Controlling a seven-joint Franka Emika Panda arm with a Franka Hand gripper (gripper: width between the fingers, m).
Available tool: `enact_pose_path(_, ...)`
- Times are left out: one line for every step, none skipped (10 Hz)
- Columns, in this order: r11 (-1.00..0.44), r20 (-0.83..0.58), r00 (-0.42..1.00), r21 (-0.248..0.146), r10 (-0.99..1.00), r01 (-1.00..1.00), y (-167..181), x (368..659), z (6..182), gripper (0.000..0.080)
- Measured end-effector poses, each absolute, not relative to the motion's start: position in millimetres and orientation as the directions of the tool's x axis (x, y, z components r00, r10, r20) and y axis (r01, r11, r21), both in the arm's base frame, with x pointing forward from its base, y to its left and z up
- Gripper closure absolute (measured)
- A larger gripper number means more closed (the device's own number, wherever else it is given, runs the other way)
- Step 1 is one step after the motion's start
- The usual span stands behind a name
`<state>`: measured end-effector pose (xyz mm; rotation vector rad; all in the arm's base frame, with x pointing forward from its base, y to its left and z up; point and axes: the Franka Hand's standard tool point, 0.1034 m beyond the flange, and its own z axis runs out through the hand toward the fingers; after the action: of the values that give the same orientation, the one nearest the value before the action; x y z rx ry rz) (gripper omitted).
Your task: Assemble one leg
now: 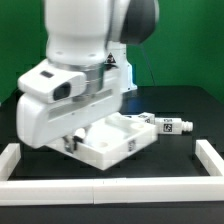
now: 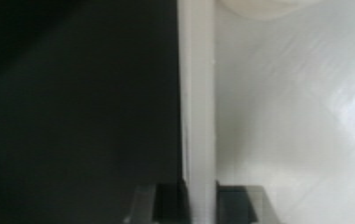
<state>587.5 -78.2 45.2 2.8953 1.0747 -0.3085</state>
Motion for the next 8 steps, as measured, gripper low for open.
enact_pose_path(-0.847, -0.210, 0.828, 0.004, 0.520, 0.532, -53, 599, 44.4, 0.0746)
enact_pose_path(-0.894, -0.220, 0.876, 0.029, 0.430, 0.447, -33, 602, 39.8, 0.0746)
enact_pose_path(-0.895, -0.219, 0.878, 0.039, 0.426, 0.444, -36, 601, 37.1, 0.0745)
enact_pose_path(-0.892, -0.220, 0.874, 0.038, 0.433, 0.451, -38, 601, 37.2, 0.0745)
enact_pose_path(-0.891, -0.221, 0.873, 0.037, 0.434, 0.452, -37, 601, 36.6, 0.0745)
enact_pose_path(-0.891, -0.222, 0.873, 0.037, 0.434, 0.453, -37, 600, 35.8, 0.0745)
enact_pose_path(-0.891, -0.223, 0.873, 0.036, 0.434, 0.453, -37, 600, 35.2, 0.0745)
enact_pose_path(-0.925, -0.223, 0.908, 0.055, 0.356, 0.376, -34, 600, 34.0, 0.0745)
